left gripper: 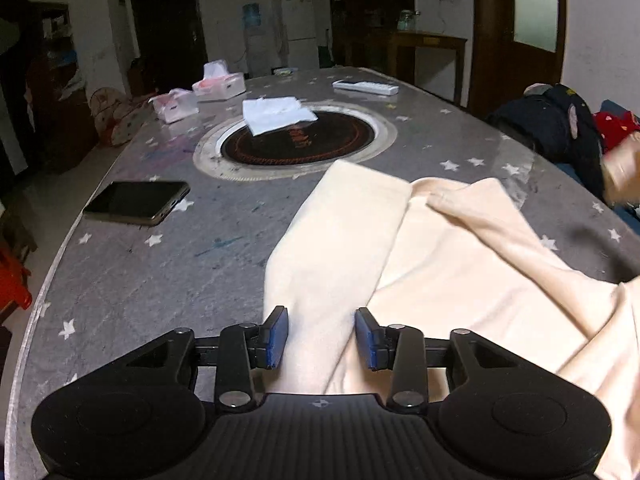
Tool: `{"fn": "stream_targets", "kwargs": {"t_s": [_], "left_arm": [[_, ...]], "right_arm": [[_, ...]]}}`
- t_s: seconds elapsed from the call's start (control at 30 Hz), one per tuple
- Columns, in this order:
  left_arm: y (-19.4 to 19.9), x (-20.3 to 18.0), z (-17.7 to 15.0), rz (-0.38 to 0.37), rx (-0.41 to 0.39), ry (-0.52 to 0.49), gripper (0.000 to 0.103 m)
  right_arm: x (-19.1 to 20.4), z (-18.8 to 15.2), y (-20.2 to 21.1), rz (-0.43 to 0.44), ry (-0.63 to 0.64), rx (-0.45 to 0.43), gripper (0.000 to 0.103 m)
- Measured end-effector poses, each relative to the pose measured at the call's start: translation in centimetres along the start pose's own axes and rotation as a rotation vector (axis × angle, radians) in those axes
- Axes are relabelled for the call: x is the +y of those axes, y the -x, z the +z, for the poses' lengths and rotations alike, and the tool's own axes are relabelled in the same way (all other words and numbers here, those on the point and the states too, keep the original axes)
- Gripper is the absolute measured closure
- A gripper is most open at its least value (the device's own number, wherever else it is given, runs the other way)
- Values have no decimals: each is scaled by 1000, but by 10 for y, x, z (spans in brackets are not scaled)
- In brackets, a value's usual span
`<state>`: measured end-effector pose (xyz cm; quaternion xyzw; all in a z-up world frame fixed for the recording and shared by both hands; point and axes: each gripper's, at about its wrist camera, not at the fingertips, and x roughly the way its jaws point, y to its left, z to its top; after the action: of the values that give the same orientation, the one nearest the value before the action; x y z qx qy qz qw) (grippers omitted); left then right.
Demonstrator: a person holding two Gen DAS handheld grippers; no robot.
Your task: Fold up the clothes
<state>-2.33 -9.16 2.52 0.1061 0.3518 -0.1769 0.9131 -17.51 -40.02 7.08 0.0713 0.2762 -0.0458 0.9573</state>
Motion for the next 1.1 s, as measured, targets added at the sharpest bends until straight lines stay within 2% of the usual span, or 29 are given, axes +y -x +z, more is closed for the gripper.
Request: {"fn": "stream_targets", "kwargs": {"t_s": [0.07, 0.17, 0.23, 0.3, 0.43, 0.5, 0.57, 0.63, 0.7, 0.83, 0.93, 1.0, 1.1], "left_arm": [[1, 5, -1, 2, 1, 18, 82], [7, 15, -2, -1, -5, 52, 87], [12, 22, -3, 1, -14, 77, 88], [18, 29, -4, 7, -25, 109, 89], [30, 43, -7, 10, -47, 188, 89], [37, 51, -8, 15, -59, 226, 89], [43, 59, -12, 31, -66, 266, 90], [49, 68, -16, 47, -73, 307, 95], [55, 78, -22, 67, -78, 348, 95], [62, 98, -36, 114, -68, 408, 99], [63, 107, -44, 127, -45, 419, 99], [64, 103, -43, 102, -47, 396, 96], [60, 87, -34, 71, -54, 319, 81]], "right_arm": [[-15, -11, 0, -55, -29, 41, 90], [-26, -19, 2, -98, -45, 60, 86], [-31, -22, 5, -122, -53, 59, 77], [-27, -19, 7, -104, -49, 38, 69], [-6, -13, 2, -21, -12, 25, 64], [9, -15, -4, 40, 7, 45, 60], [24, -19, -11, 104, 31, 71, 59], [40, -25, -18, 164, 61, 106, 58], [55, -31, -24, 213, 97, 140, 55], [78, -45, -32, 269, 164, 199, 54], [85, -52, -34, 274, 198, 221, 53], [84, -54, -32, 275, 201, 226, 51], [82, -56, -32, 275, 200, 234, 50]]}}
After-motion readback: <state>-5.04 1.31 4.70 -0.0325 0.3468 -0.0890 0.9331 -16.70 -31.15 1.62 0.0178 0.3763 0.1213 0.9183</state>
